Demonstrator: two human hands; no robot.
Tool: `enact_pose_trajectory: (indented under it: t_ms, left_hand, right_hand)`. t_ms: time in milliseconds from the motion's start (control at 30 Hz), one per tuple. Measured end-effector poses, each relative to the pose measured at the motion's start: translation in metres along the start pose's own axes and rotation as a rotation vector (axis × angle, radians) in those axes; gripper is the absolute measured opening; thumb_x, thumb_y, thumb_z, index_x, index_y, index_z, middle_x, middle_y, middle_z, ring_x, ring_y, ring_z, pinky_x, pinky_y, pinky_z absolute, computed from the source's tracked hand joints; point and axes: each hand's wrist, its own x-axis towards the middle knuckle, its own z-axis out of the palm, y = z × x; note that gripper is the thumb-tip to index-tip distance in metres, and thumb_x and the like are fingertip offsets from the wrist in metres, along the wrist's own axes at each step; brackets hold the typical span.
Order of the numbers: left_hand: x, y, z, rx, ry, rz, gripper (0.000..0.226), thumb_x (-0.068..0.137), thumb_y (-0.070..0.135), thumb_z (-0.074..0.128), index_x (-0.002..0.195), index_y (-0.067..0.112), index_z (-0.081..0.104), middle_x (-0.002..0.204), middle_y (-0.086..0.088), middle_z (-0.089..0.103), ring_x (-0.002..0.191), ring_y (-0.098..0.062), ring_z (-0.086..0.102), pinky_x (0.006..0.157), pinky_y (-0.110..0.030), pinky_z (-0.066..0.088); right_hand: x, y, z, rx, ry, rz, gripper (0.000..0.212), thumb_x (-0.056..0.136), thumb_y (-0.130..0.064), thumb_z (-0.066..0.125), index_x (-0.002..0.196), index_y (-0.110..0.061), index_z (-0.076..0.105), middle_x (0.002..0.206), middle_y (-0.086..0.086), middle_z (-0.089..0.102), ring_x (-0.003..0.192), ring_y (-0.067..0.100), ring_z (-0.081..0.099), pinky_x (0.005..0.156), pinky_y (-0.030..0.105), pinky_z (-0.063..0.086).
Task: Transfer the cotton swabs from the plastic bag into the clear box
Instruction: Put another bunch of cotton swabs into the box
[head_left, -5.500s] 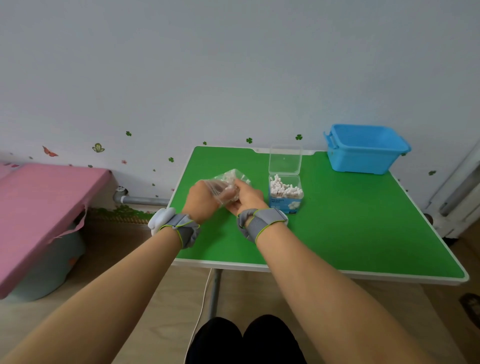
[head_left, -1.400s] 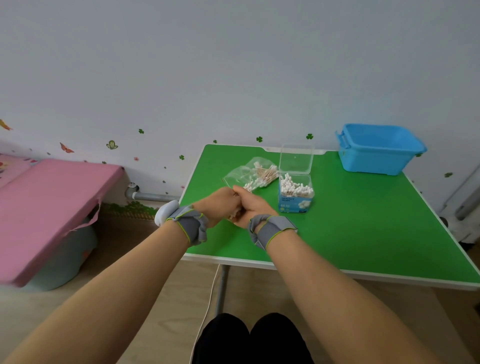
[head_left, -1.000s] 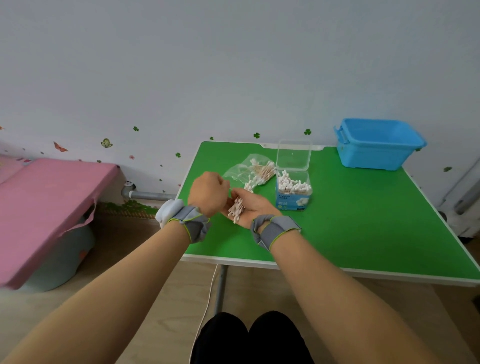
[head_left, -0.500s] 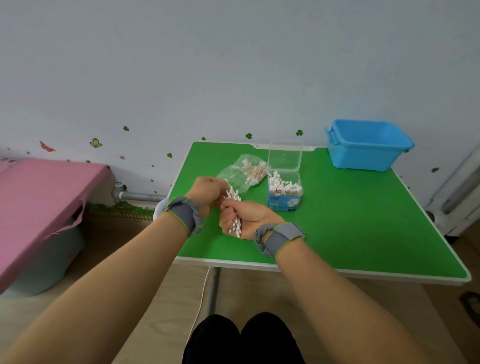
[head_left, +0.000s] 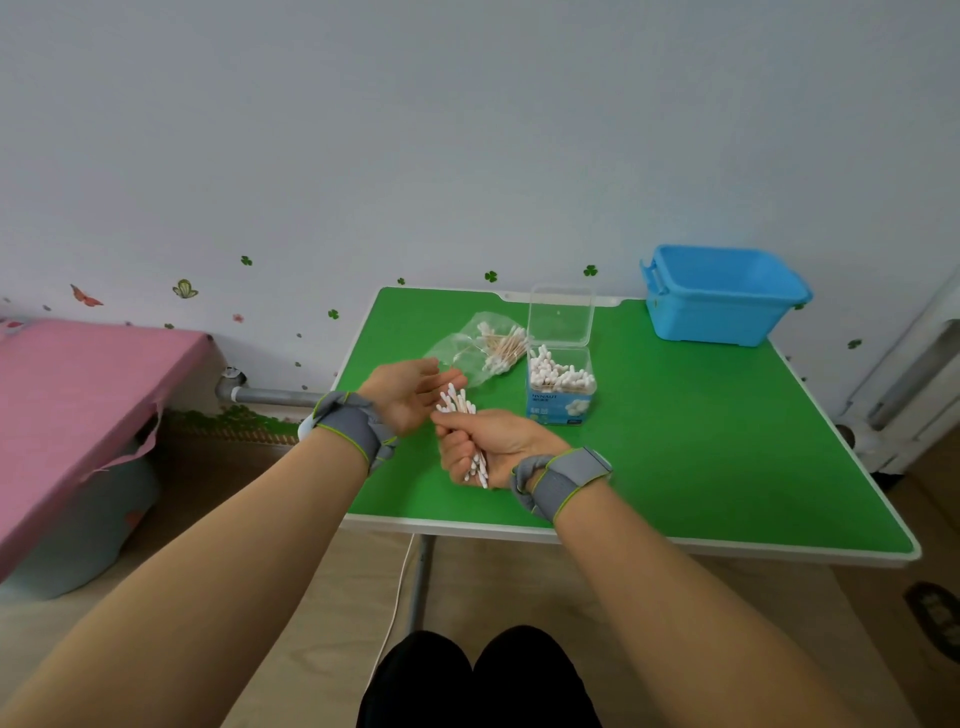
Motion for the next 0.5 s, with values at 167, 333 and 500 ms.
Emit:
enact_pose_trajectory:
  t_ms: [167, 333, 500]
  left_hand:
    - [0.0049, -0.0018, -0.0040, 0.016, -0.002, -0.030, 0.032, 0.102, 0.007, 0.034, 0.132, 0.000, 0.042, 0.087, -0.018, 0.061, 0.076, -0.025, 0.059, 0.074, -0.033, 0.051]
    - [0.0062, -0.0011, -0.0049, 0.024, -0.008, -0.057, 0.017, 0.099, 0.010, 0.043, 0.106, 0.005, 0.058, 0.085, -0.015, 0.062, 0.073, -0.021, 0.060, 0.056, -0.027, 0.055]
    - [0.0094, -0.0006, -0.0046, 0.019, 0.014, -0.064, 0.015, 0.096, 0.008, 0.049, 0.086, 0.003, 0.059, 0.083, -0.014, 0.059, 0.054, -0.020, 0.065, 0.051, -0.027, 0.057]
  right_hand:
    - [-0.0024, -0.0021, -0.0023, 0.037, 0.073, -0.035, 0.033, 0.100, -0.024, 0.045, 0.069, -0.013, 0.045, 0.039, -0.008, 0.038, 0.030, 0.002, 0.037, 0.035, 0.011, 0.034]
    - [-0.0008, -0.0039, -0.0030, 0.110, 0.124, -0.074, 0.033, 0.100, -0.022, 0.045, 0.069, -0.012, 0.046, 0.037, -0.008, 0.038, 0.029, 0.002, 0.037, 0.036, 0.009, 0.033]
    - [-0.0029, -0.0030, -0.0045, 0.141, 0.123, -0.054, 0.031, 0.100, -0.020, 0.046, 0.071, -0.009, 0.049, 0.038, -0.006, 0.041, 0.029, 0.004, 0.040, 0.036, 0.010, 0.035]
